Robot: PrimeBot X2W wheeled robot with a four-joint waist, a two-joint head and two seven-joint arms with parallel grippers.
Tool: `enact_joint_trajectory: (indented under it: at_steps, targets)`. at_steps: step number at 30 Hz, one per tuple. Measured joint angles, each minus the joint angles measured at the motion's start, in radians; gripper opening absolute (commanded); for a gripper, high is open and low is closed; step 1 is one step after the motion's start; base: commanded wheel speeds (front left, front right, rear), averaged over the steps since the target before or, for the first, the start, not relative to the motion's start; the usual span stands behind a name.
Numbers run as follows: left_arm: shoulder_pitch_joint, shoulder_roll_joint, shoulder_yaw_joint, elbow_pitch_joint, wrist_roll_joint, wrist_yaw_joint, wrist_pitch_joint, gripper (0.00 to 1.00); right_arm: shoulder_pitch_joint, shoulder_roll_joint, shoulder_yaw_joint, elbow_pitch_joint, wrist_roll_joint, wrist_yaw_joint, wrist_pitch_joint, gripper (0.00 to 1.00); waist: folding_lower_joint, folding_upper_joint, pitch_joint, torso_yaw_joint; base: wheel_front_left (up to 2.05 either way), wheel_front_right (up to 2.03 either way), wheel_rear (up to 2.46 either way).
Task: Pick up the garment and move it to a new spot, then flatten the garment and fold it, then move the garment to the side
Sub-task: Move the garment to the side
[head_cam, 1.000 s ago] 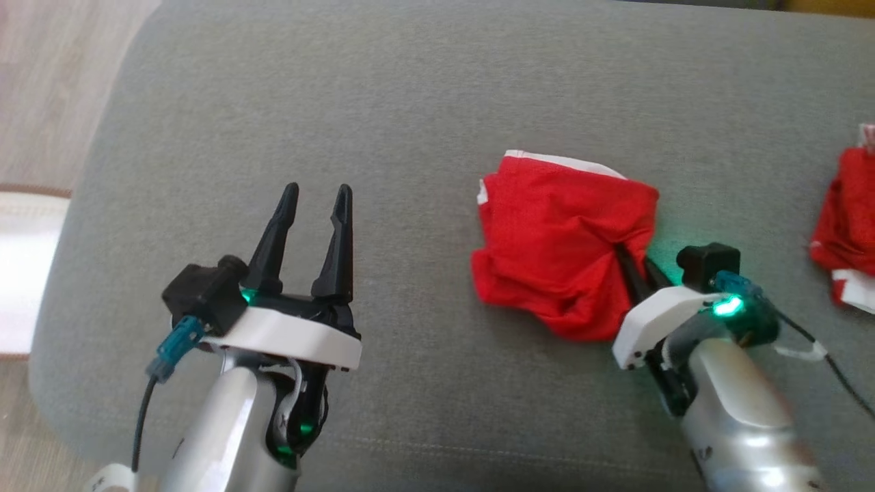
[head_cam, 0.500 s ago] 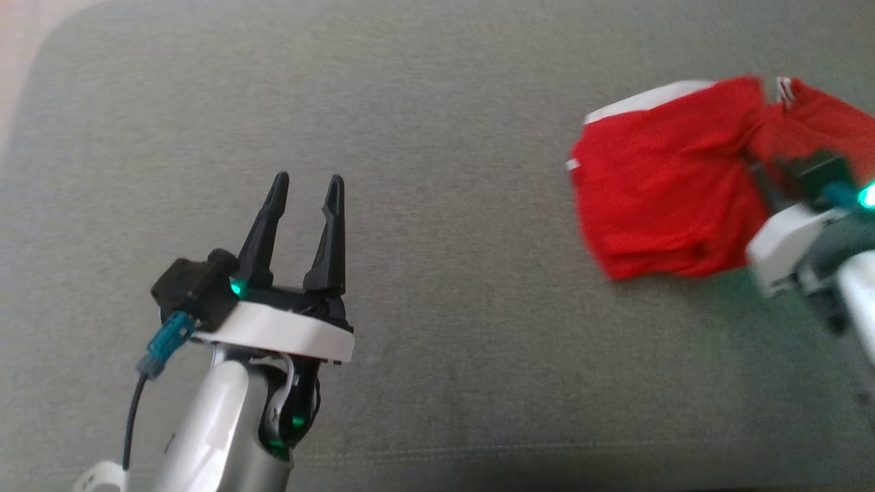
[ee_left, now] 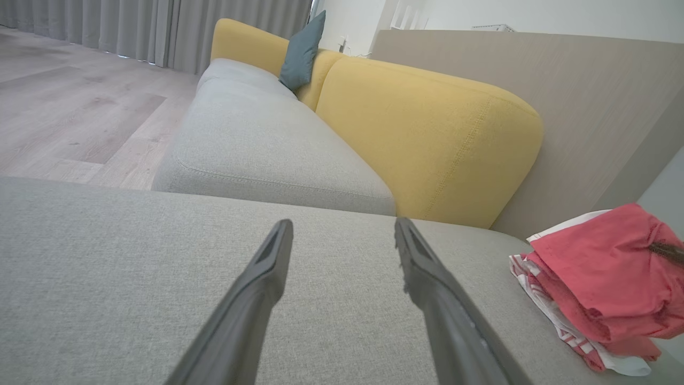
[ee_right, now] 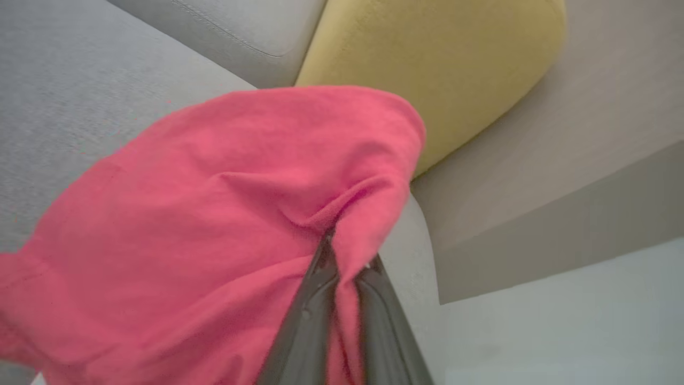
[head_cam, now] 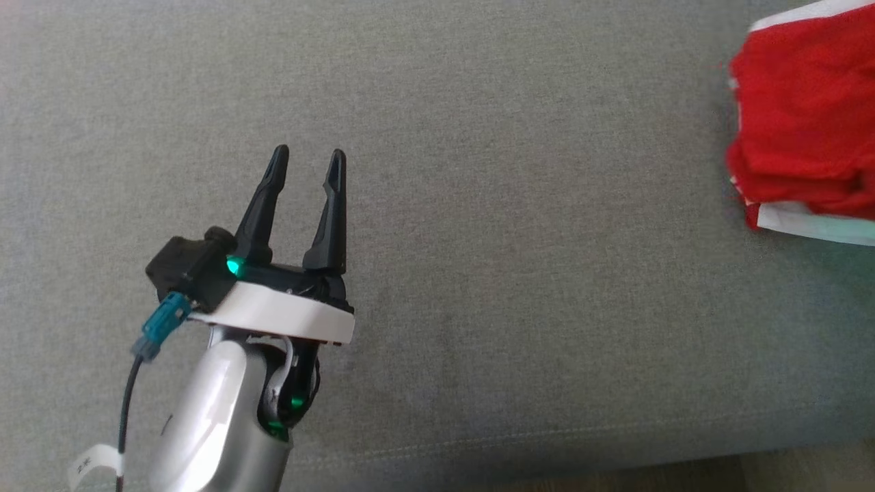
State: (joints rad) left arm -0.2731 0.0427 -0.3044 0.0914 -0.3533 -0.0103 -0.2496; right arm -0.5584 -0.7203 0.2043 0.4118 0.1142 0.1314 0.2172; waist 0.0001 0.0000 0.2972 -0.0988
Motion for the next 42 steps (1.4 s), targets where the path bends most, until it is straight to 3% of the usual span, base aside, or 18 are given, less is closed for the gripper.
enact_joint_trajectory:
  at_steps: [5,15,24,25,26,27,28,29,42]
  targets:
    - [-0.005,0.0,0.001,0.0,0.0,-0.008,0.0,1.0,0.053,0.03,-0.125,-0.028,-0.054,0.0,0.053,0.0,0.0,0.0,0.016,-0.001,0.0,0.0,0.0]
    - [-0.019,0.0,0.021,0.001,0.007,-0.017,0.0,1.0,0.089,0.063,-0.219,-0.091,-0.084,0.0,0.075,0.0,0.0,0.0,0.03,-0.001,0.0,0.0,0.0]
    - [-0.019,0.0,0.027,0.007,0.009,-0.018,0.0,1.0,0.105,0.088,-0.237,-0.115,-0.077,0.0,0.075,0.0,0.0,0.0,0.037,-0.005,0.0,0.0,0.0]
    - [-0.019,0.0,0.027,0.008,0.009,-0.018,0.0,1.0,0.105,0.092,-0.241,-0.116,-0.077,0.0,0.075,0.17,-0.0001,0.0,0.037,-0.006,0.0,0.0,0.0]
    - [-0.019,0.0,0.027,0.008,0.01,-0.018,0.0,1.0,0.105,0.095,-0.243,-0.119,-0.077,0.0,0.075,0.44,0.0,0.0,0.036,-0.007,0.0,0.0,0.0]
    - [-0.019,0.0,0.027,0.009,0.011,-0.018,0.0,1.0,0.105,0.099,-0.243,-0.121,-0.077,0.0,0.073,0.86,-0.0001,0.0,0.035,-0.007,0.0,0.0,0.0]
    - [-0.019,0.0,0.027,0.01,0.013,-0.018,0.0,1.0,0.105,0.103,-0.243,-0.125,-0.077,0.0,0.073,0.86,0.0,0.0,0.034,-0.007,0.0,0.0,0.0]
    - [-0.019,0.0,0.027,0.01,0.015,-0.018,0.0,1.0,0.105,0.105,-0.242,-0.13,-0.082,0.0,0.068,1.0,-0.0001,0.0,0.033,-0.008,0.0,0.0,0.0]
    - [-0.019,0.0,0.025,0.013,0.014,-0.017,0.0,1.0,0.105,0.129,-0.253,-0.185,-0.133,0.0,0.061,1.0,-0.0001,0.0,0.003,0.004,0.0,0.0,0.0]
